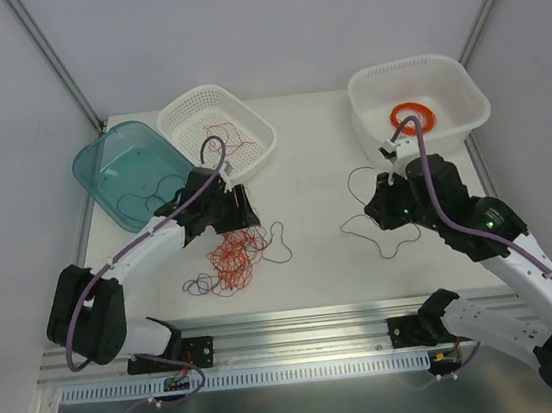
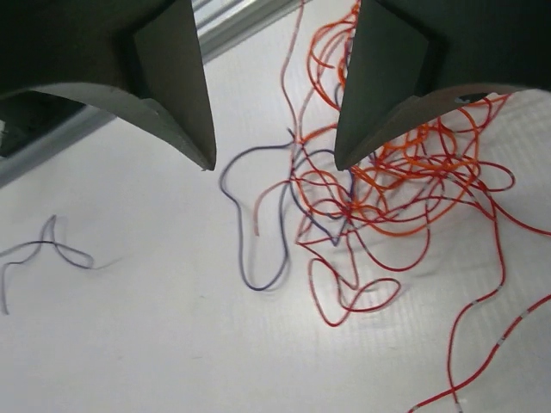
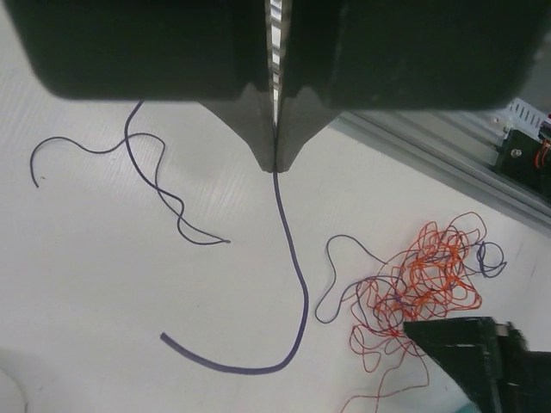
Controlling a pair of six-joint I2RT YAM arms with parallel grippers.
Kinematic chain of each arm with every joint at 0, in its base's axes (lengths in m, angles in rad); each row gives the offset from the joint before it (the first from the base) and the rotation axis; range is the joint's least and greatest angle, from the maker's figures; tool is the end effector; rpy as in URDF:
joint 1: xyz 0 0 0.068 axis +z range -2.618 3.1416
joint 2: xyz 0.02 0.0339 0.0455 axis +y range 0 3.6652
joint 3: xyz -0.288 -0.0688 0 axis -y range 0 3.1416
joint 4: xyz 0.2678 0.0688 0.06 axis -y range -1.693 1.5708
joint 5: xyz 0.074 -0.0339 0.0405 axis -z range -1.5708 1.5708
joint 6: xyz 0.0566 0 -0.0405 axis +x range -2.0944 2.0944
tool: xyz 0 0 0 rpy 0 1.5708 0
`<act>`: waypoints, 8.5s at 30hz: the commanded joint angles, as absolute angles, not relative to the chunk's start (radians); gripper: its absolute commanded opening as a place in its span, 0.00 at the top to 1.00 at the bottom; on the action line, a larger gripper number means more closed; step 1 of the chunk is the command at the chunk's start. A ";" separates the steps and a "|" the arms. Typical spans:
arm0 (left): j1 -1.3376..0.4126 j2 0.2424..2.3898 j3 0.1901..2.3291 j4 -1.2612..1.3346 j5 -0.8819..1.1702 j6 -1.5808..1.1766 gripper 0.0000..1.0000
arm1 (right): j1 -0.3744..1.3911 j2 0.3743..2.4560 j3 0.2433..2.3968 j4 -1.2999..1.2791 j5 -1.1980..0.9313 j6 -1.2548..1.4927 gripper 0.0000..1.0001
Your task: Untangle the cables
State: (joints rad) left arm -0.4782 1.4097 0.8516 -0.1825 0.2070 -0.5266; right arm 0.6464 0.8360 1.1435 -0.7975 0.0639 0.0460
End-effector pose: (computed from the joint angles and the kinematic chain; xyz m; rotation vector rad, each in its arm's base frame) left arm 0.2861 -0.1614 0.2195 0.0519 2.4108 -0.7305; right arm 0.1452 0.1050 0.4040 -0.5767 1.9979 0.3608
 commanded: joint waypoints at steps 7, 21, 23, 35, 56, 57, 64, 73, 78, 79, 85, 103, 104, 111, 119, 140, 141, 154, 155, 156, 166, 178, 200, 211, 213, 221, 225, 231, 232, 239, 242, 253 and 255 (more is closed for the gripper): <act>-0.627 1.174 0.831 -0.164 0.298 -0.405 0.22 | 0.641 0.900 0.953 -0.631 -0.032 0.245 0.99; -0.841 1.175 0.701 0.423 0.218 -0.240 0.12 | 0.640 0.928 1.271 -0.586 -0.144 0.385 0.99; -0.854 1.209 0.729 0.451 0.245 -0.178 0.11 | 0.640 0.930 1.310 -0.571 -0.182 0.393 0.99; -0.949 1.331 0.781 0.666 0.362 0.027 0.13 | 0.641 0.920 1.347 -0.529 -0.264 0.414 0.99; -0.974 1.460 0.844 0.806 0.382 0.034 1.00 | 0.640 0.864 1.315 -0.578 -0.207 0.376 0.99; -0.974 1.445 0.845 0.793 0.361 0.041 1.00 | 0.640 0.859 1.310 -0.584 -0.198 0.365 0.99; -0.928 1.353 0.880 0.641 0.290 0.032 1.00 | 0.638 0.813 1.282 -0.658 -0.088 0.302 0.98; -0.764 1.272 1.143 0.235 0.245 0.038 1.00 | 0.638 0.678 1.164 -0.707 -0.008 0.233 0.35; -0.672 1.278 1.345 0.098 0.235 0.058 1.00 | 0.638 0.623 1.134 -0.706 0.025 0.186 0.15; -0.637 1.282 1.376 0.057 0.235 0.058 1.00 | 0.638 0.614 1.126 -0.709 0.025 0.181 0.13; -0.508 1.316 1.560 -0.038 0.187 0.068 1.00 | 0.638 0.606 1.100 -0.719 0.023 0.160 0.01; 0.047 1.509 1.884 -0.158 0.235 -0.097 1.00 | 0.640 0.706 1.034 -0.689 -0.077 0.124 0.03; 0.067 1.526 1.878 -0.161 0.239 -0.104 1.00 | 0.640 0.712 1.034 -0.686 -0.080 0.121 0.03; 0.176 1.609 1.753 -0.160 0.235 -0.098 1.00 | 0.637 0.775 1.051 -0.681 -0.100 0.094 0.03; 0.252 1.736 1.539 -0.161 0.247 -0.170 1.00 | 0.638 0.815 1.060 -0.687 -0.137 0.077 0.03; 0.276 1.477 1.322 -0.426 0.198 -0.256 0.12 | 0.664 1.002 1.020 -0.675 -0.198 0.098 0.01; 0.269 1.448 1.274 -0.428 0.210 -0.267 0.11 | 0.667 1.011 1.016 -0.663 -0.196 0.104 0.01; -0.200 1.042 0.822 -0.423 0.219 -0.370 0.07 | 0.788 1.279 0.971 -0.453 -0.088 0.117 0.11; -0.222 1.034 0.801 -0.422 0.210 -0.380 0.07 | 0.802 1.296 0.971 -0.427 -0.075 0.121 0.12; -0.241 1.028 0.761 -0.419 0.200 -0.393 0.07 | 0.810 1.311 0.973 -0.416 -0.045 0.132 0.14; -0.403 1.040 0.635 -0.371 0.101 -0.449 0.07 | 0.891 1.626 1.109 -0.354 0.104 0.181 0.39; -0.417 1.111 0.604 -0.345 0.078 -0.446 0.09 | 0.923 1.871 1.272 -0.331 0.152 0.209 0.54; -0.422 1.258 0.546 -0.325 0.005 -0.552 0.32 | 0.829 1.505 1.074 -0.511 0.354 0.186 0.99; -0.422 1.308 0.568 -0.319 0.011 -0.558 0.51 | 0.432 0.979 1.215 -0.756 0.236 0.019 0.99; -0.422 1.313 0.574 -0.318 0.014 -0.558 0.54 | 0.391 0.942 1.294 -0.781 0.204 -0.027 0.99; -0.420 1.347 0.597 -0.316 0.006 -0.564 0.57 | 0.269 0.855 1.505 -0.861 0.218 -0.133 0.99; -0.419 1.361 0.604 -0.316 -0.044 -0.561 0.58 | 0.235 0.847 1.609 -0.896 0.239 -0.156 0.99; -0.376 1.373 0.650 -0.331 -0.064 -0.555 0.59 | 0.233 0.831 1.721 -0.900 0.259 -0.156 0.99; -0.371 1.388 0.660 -0.337 -0.060 -0.552 0.59 | 0.232 0.830 1.735 -0.899 0.261 -0.156 0.99; -0.373 1.393 0.707 -0.344 -0.002 -0.543 0.55 | 0.232 0.836 1.744 -0.914 0.135 -0.175 0.99; -0.388 1.323 0.710 -0.344 0.040 -0.535 0.44 | 0.232 0.831 1.684 -0.904 0.042 -0.169 0.99; -0.475 0.968 0.799 -0.270 0.225 -0.339 0.16 | 0.235 0.815 1.444 -0.738 -0.429 -0.091 0.99; -0.492 0.939 0.807 -0.247 0.290 -0.299 0.15 | 0.239 0.815 1.386 -0.697 -0.474 -0.046 0.99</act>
